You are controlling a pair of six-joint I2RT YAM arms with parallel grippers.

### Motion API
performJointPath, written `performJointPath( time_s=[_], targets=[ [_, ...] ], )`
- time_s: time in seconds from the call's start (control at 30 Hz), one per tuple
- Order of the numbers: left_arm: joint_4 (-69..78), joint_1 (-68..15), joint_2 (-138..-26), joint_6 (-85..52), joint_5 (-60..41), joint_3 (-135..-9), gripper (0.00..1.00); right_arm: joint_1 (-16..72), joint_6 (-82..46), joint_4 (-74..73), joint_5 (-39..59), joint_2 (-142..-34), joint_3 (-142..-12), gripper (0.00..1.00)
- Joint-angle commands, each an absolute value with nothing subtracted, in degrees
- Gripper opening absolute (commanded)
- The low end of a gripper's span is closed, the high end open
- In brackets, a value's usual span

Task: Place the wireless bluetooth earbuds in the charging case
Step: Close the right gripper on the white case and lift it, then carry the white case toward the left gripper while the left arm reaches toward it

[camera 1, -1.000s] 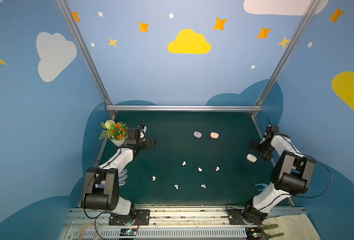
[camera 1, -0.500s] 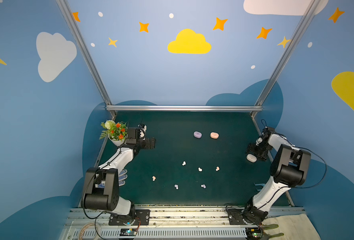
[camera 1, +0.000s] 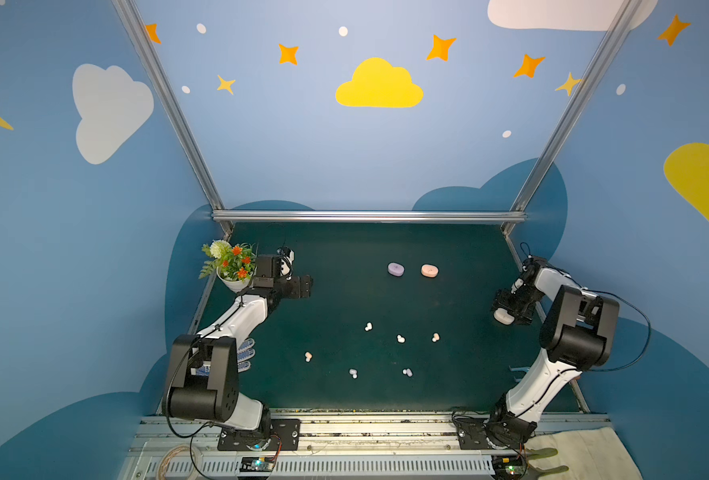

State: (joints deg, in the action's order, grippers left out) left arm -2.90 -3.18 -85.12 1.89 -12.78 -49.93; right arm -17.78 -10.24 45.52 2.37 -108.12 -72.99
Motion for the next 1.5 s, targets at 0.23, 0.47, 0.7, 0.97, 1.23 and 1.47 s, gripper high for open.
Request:
performJointPath(
  time_s=[0.23, 0.47, 0.7, 0.97, 1.23, 1.47],
  targets=[
    [-3.87, -3.42, -85.7, 2.71, -12.58, -51.15, 1.0, -17.58, -12.9, 47.01, 1.63, -109.07, -72.71, 0.71],
    [-4.04, -3.52, -85.97, 2.69, -12.55, -51.33, 1.0, -17.58, -13.49, 46.5, 2.03, -109.62, -72.67, 0.62],
    [-4.22, -3.6, -86.03, 2.69, -12.54, -51.5, 1.0, -17.53, -13.89, 46.67, 2.59, -108.44, -72.09, 0.54],
    [-4.66, -5.13, -85.68, 3.52, -13.6, -51.51, 1.0, -14.86, -14.83, 47.31, 6.36, -102.71, -69.53, 0.51],
    [-4.84, -9.6, -84.93, 4.31, -17.13, -51.44, 1.0, -7.13, -17.0, 47.86, 13.92, -96.46, -67.42, 0.49],
    [-2.64, -20.99, -84.89, 4.82, -22.15, -50.64, 1.0, 2.75, -20.28, 46.97, 20.97, -93.16, -67.44, 0.48]
  ],
)
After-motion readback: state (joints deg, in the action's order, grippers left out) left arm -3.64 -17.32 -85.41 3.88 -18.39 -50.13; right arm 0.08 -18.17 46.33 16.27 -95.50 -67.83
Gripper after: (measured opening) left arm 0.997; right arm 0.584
